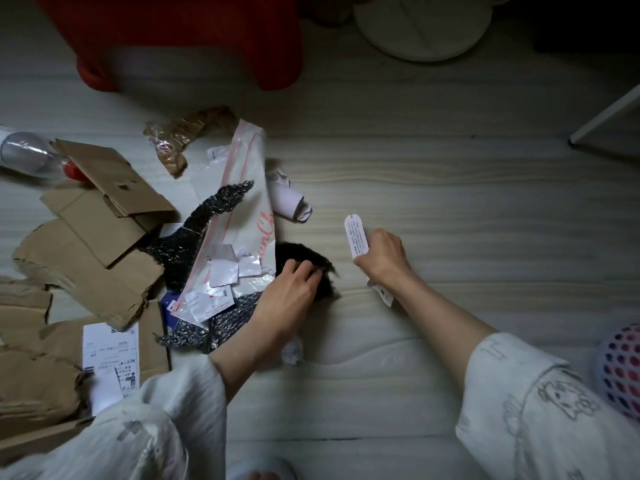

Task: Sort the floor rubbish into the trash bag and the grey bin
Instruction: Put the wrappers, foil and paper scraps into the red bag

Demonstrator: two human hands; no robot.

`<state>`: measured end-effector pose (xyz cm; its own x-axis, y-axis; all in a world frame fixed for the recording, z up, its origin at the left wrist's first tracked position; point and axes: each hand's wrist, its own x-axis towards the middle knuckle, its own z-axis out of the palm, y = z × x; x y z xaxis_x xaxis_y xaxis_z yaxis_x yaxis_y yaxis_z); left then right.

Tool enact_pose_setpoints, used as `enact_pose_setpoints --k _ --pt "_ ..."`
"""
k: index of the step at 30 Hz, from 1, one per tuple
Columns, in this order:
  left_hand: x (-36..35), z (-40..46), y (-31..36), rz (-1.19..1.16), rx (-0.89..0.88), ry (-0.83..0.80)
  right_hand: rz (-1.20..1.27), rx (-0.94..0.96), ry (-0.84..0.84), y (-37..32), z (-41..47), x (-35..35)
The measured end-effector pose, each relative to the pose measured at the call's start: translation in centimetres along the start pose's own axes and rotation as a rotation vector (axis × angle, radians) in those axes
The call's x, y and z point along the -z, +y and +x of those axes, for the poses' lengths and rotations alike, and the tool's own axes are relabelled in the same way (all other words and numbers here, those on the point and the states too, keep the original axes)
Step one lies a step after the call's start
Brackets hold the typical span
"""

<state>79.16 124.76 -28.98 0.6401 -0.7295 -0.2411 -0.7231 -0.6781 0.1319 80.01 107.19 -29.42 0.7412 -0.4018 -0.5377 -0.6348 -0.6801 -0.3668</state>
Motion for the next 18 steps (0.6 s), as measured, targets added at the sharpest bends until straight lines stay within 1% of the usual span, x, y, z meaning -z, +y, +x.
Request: enact_pose_setpoints --k 4,8,10,12,14,17,18 --pt "-0.5 -0.7 0.5 0.019 -0.075 -0.001 0.031 0.051 -0.009 1.6 -2.1 0.8" --pt "0.6 -1.0 2.1 -0.035 -0.113 0.019 0.074 0.019 0.001 3.4 -4.2 3.8" --pt "2.0 -0.9 3.7 -0.188 -0.076 0.051 0.128 -0.01 0.034 4.3 -5.8 6.1" --pt "4.1 -0.3 5.6 -0.443 -0.021 0.086 0.187 -0.021 0.061 4.9 -7.8 8.6" --pt "7.1 0.2 7.3 -0.643 0.015 0.131 0.246 -0.025 0.108 5.3 -9.8 11.2" --pt "13.3 0.6 10.9 -0.814 0.026 0.248 0.344 -0.029 0.259 6.8 -13.8 16.2" --pt "14.8 0.7 11.5 -0.871 0.052 0.261 0.369 -0.04 0.292 7.2 -14.5 17.2"
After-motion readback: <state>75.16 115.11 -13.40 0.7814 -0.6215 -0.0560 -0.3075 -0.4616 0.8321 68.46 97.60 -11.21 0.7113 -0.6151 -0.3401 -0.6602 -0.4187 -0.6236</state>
